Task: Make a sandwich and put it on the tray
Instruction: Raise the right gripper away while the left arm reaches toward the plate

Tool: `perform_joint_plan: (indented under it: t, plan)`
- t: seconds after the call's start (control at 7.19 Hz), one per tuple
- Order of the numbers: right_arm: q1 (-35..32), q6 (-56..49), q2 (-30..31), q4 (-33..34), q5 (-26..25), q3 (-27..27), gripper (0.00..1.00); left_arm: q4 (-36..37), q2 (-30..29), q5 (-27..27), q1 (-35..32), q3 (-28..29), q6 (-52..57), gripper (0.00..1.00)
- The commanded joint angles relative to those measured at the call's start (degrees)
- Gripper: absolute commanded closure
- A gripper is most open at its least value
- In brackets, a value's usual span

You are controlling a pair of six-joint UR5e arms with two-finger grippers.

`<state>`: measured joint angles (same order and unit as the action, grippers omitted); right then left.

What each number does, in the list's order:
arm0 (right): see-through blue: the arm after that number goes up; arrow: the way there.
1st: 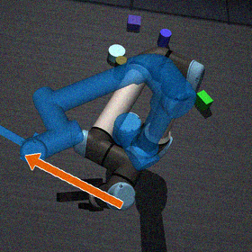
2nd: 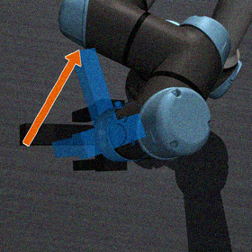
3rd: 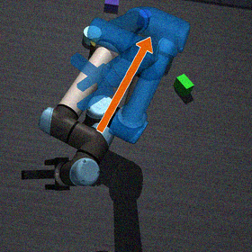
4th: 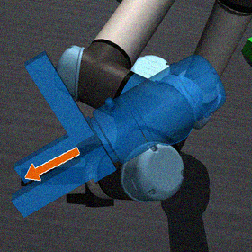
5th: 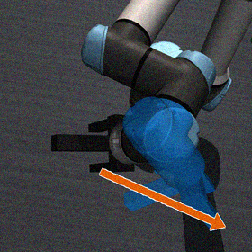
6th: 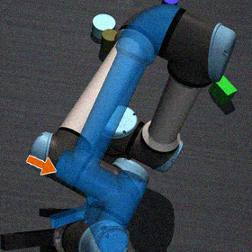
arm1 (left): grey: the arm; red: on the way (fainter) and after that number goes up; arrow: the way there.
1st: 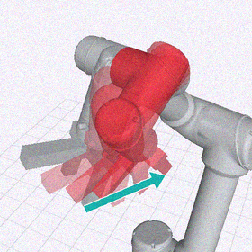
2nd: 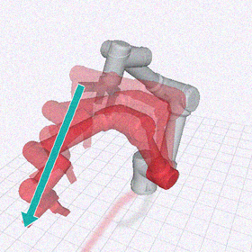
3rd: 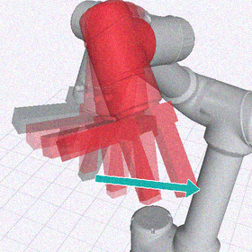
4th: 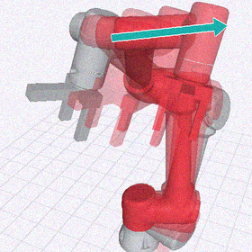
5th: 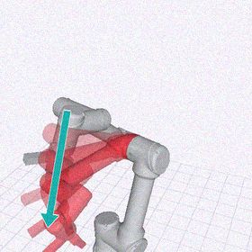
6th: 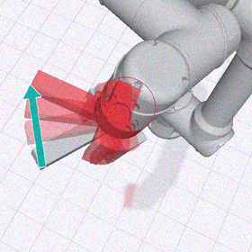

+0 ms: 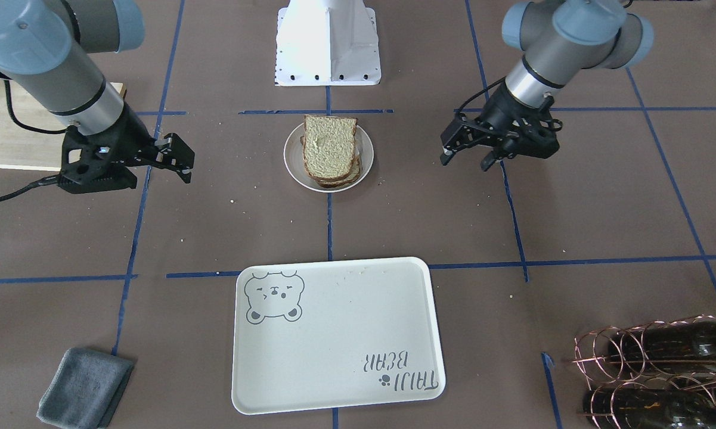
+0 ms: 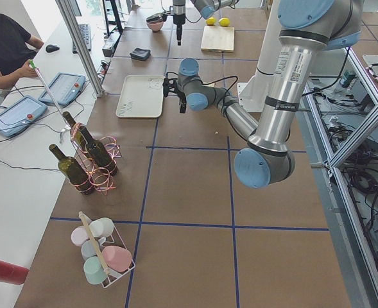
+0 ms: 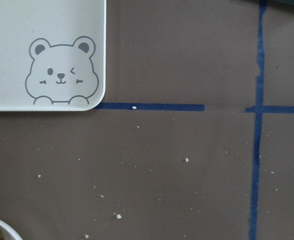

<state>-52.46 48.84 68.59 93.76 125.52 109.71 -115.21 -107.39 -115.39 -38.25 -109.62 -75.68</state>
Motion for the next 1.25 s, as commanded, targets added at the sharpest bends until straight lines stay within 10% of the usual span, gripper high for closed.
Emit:
perform_joint_plan:
  t: [0.0,0.42,1.11]
  plan:
    - [-6.84,-11.79,4.87,0.54,2.6,-0.63,0.0,0.25,-5.44,7.17,10.35,3.34,-9.29,0.33]
    - [-11.86,-19.55,8.66,0.54,6.66,-1.17,0.0,0.08,-7.83,9.39,14.34,8.09,-10.63,0.52]
    - [-12.93,-19.66,9.11,0.45,8.24,-0.99,0.0,-0.19,-9.24,9.39,17.24,10.83,-10.63,0.54]
